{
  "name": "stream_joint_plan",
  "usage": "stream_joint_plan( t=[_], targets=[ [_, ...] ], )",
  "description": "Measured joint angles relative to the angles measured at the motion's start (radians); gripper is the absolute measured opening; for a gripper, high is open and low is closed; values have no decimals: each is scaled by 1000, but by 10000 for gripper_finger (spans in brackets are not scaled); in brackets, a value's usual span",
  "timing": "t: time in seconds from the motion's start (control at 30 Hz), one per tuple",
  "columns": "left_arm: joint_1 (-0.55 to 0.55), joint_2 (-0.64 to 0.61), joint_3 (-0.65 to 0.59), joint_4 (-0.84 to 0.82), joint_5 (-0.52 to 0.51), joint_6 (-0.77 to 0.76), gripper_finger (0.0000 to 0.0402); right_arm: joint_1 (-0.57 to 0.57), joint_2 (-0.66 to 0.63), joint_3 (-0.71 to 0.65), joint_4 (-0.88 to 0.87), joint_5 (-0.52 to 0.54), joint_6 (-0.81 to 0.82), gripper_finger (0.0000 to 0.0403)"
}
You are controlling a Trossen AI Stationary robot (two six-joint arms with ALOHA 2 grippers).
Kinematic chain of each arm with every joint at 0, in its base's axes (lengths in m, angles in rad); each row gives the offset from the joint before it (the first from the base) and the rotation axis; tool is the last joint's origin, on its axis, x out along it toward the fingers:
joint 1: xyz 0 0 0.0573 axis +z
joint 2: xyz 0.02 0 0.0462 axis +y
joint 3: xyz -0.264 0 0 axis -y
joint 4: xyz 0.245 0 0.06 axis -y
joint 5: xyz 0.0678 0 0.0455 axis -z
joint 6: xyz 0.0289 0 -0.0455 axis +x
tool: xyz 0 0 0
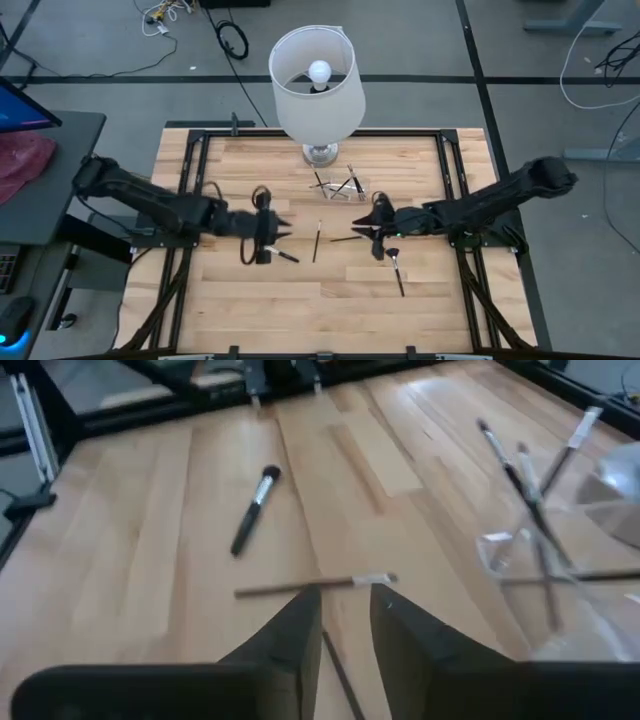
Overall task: Put items in baskets/containers
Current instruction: Put the black powder brush into the transparent organizer
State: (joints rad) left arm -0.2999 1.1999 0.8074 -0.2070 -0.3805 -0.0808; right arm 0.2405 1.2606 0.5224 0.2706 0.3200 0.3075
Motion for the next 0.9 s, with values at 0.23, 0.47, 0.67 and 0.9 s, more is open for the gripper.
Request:
stream_joint_plan(
  t=[0.23,0.47,0.67,0.9],
  targets=[
    [-49,35,-320,220,47,-18,91,-12,250,0,294,-17,-35,130],
    [46,41,-407,367,240,-11,124,-46,364,108,348,-118,-58,182],
    [88,77,-407,359,281,18,186,-51,405,206,306,-129,-112,204],
    [49,229,-406,363,260,-35,211,-54,407,219,261,-129,-135,206]
  ],
)
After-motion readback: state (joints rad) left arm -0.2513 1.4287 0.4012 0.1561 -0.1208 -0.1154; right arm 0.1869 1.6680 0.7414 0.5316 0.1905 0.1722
